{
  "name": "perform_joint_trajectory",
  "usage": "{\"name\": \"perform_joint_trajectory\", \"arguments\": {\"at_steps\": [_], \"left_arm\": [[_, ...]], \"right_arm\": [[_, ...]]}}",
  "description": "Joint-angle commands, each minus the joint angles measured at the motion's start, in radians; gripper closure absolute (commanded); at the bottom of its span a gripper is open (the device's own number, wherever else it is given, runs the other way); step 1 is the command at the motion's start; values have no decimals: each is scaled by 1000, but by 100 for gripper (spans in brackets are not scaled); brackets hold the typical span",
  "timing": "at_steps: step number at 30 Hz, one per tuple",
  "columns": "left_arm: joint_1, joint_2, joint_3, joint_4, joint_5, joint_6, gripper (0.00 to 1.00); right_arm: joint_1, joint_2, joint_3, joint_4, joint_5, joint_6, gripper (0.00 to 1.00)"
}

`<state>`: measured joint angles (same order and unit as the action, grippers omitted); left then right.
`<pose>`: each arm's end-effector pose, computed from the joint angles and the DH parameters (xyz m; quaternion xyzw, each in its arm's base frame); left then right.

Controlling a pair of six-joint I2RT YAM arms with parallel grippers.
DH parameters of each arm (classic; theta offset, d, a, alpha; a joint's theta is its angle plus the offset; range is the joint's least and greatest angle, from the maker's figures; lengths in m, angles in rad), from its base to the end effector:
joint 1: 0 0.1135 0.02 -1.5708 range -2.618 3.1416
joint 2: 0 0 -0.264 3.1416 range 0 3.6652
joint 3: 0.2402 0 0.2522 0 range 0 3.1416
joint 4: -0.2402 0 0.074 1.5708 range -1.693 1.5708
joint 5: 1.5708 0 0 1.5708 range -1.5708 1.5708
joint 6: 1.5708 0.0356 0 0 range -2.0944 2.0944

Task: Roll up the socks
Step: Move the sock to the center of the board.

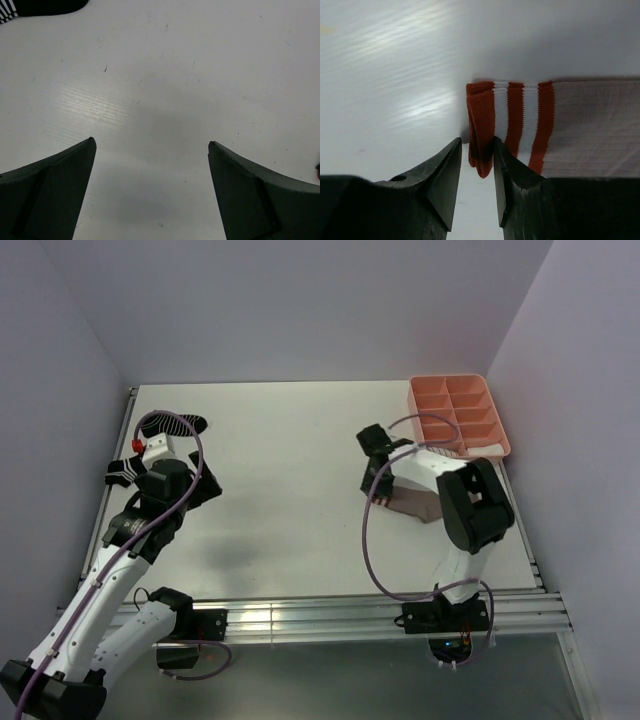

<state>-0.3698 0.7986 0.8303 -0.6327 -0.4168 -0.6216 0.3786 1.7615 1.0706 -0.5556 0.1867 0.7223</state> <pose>0.1606 -0.0468 0.3101 -0.2044 0.8466 -0.0559 0.4882 0.3107 0.1165 0.1596 0.1829 0.9655 0.0057 0.1851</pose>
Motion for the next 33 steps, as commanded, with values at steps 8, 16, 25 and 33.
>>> {"name": "perform_joint_trajectory", "arguments": {"at_steps": [8, 16, 25, 33], "left_arm": [[3, -47, 0, -9, -30, 13, 0], [3, -76, -17, 22, -10, 16, 1], [3, -33, -26, 41, 38, 2, 0], [3, -36, -62, 53, 93, -13, 1]], "right_arm": [[423, 323, 425, 26, -289, -193, 62], [580, 268, 465, -57, -357, -360, 58], [488, 82, 433, 5, -199, -356, 51], [376, 239, 509, 80, -188, -437, 57]]}}
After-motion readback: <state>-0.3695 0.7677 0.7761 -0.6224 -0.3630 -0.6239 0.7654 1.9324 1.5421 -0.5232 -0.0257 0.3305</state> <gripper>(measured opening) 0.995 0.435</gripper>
